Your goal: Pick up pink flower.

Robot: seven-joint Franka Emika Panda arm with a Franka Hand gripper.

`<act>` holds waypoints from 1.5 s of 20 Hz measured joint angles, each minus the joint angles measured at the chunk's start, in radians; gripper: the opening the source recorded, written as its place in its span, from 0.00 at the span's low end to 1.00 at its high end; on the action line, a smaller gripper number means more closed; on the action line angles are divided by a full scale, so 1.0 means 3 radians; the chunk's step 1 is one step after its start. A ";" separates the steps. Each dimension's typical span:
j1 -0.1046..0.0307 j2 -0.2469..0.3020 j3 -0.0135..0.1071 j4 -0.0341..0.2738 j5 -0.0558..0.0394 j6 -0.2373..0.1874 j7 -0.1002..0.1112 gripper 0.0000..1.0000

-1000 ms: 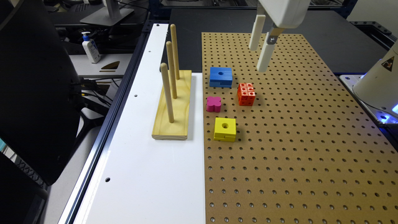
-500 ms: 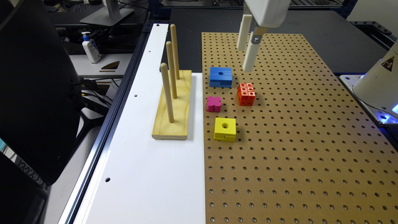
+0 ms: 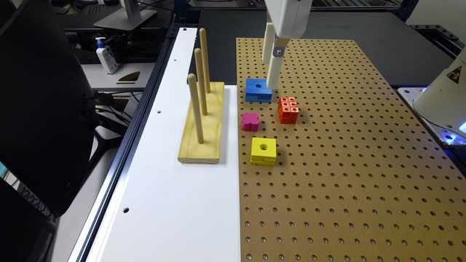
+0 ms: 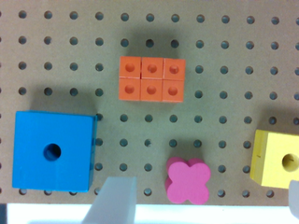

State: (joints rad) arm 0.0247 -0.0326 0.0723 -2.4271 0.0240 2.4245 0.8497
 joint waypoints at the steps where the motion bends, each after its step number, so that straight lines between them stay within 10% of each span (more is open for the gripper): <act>1: 0.0000 0.0000 0.0000 0.0000 0.0000 0.0000 0.0000 1.00; 30: -0.0019 0.0488 -0.0003 0.0042 -0.0001 0.0431 0.0000 1.00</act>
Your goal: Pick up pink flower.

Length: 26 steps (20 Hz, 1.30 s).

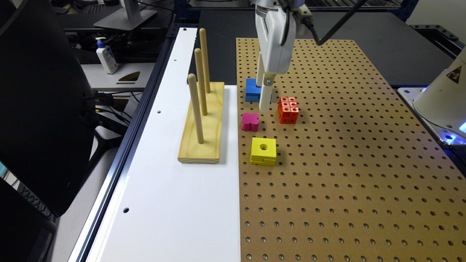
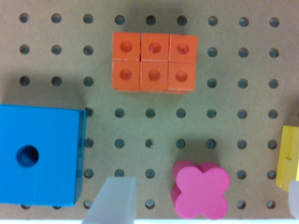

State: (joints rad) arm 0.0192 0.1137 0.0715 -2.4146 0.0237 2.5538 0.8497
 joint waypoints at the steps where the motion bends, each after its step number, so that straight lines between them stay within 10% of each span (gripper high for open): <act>1: -0.0001 0.0000 0.0000 0.0008 0.0000 0.0000 0.0000 1.00; 7: -0.0004 0.0075 0.0000 0.0053 0.0000 0.0027 0.0000 1.00; 12: -0.0005 0.0415 0.0000 0.0098 -0.0004 0.0324 0.0000 1.00; 26: 0.0001 0.0495 0.0055 0.0181 -0.0005 0.0322 0.0004 1.00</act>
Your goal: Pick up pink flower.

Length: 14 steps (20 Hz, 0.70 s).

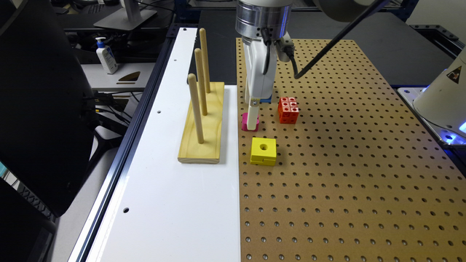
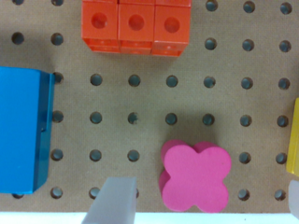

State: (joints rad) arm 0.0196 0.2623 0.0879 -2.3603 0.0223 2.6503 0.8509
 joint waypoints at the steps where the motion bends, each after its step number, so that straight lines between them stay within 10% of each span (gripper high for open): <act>1: 0.0000 0.0000 0.0000 -0.0001 0.0000 0.0000 0.0000 1.00; 14: 0.0000 0.0153 0.0000 -0.0013 0.0000 0.0078 0.0000 1.00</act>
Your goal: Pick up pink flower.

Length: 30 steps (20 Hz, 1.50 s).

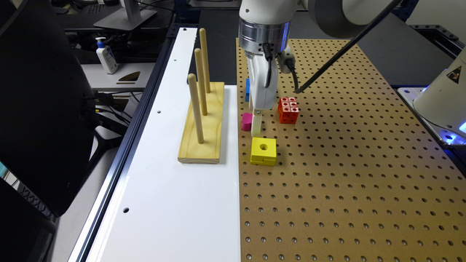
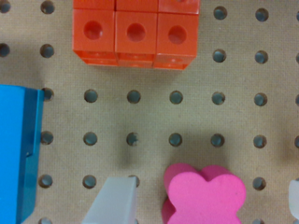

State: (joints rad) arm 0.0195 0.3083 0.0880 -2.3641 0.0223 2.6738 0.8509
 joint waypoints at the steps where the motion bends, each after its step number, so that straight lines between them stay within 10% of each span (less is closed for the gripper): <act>1: -0.0001 0.0000 0.0000 0.0000 0.0000 0.0000 0.0000 1.00; 23: -0.0010 0.0176 -0.0004 0.0043 0.0000 0.0167 0.0000 1.00; 24: -0.0010 0.0175 -0.0004 0.0042 0.0000 0.0167 0.0000 0.00; 30: -0.0011 0.0175 -0.0004 0.0042 0.0000 0.0167 0.0000 0.00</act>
State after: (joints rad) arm 0.0163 0.3609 0.0867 -2.3514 0.0222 2.7240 0.8508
